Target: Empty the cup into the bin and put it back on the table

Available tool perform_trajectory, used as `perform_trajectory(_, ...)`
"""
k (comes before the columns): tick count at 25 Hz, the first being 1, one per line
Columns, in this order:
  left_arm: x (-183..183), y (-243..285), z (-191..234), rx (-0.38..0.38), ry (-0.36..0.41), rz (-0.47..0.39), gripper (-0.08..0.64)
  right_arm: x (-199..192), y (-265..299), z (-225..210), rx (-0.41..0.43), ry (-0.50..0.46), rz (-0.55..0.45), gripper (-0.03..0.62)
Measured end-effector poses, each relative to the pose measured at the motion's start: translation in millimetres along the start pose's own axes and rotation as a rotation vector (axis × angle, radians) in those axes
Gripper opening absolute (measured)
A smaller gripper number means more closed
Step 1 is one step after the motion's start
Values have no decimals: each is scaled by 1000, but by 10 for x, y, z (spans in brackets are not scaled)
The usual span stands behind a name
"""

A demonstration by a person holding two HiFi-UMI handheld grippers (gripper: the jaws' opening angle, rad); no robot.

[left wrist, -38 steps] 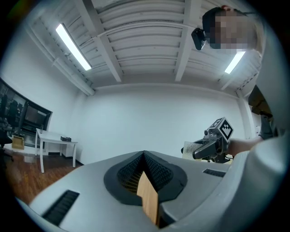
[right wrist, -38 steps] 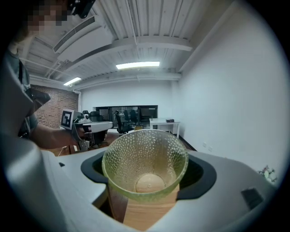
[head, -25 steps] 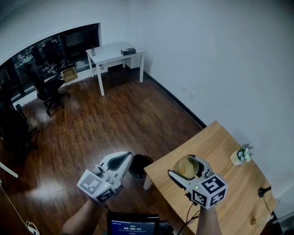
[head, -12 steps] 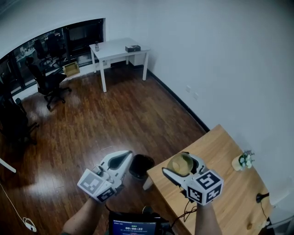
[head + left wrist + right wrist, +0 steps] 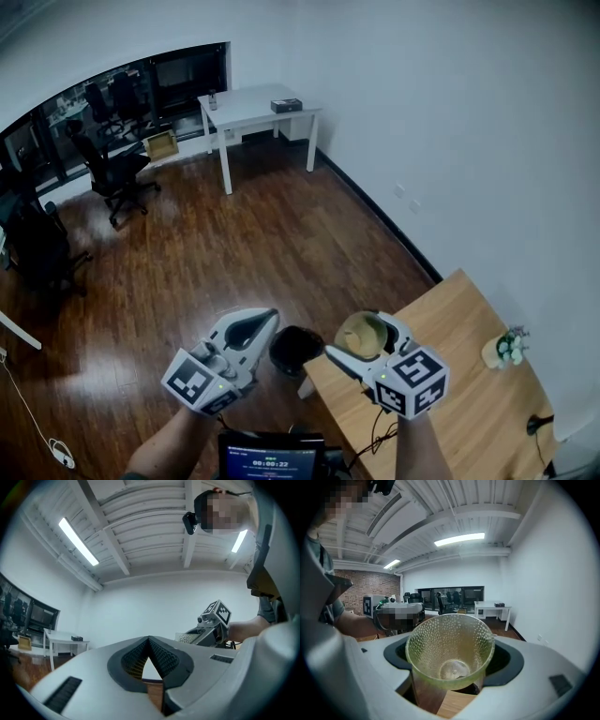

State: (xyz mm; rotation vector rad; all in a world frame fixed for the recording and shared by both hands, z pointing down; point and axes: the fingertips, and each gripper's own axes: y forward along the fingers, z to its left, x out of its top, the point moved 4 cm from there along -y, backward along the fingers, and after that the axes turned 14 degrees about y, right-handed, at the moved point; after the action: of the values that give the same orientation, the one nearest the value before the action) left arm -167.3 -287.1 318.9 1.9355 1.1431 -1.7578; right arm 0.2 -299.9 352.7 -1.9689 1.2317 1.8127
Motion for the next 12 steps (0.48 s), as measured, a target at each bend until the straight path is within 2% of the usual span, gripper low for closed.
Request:
perform_trajectory(5,190,168,31,54,238,-124,-9,186,35,-134,10,-21,-27,411)
perform_trajectory(12,209,295,202,162,305,-127,-9,305,112,-261,43,-40,-36,411)
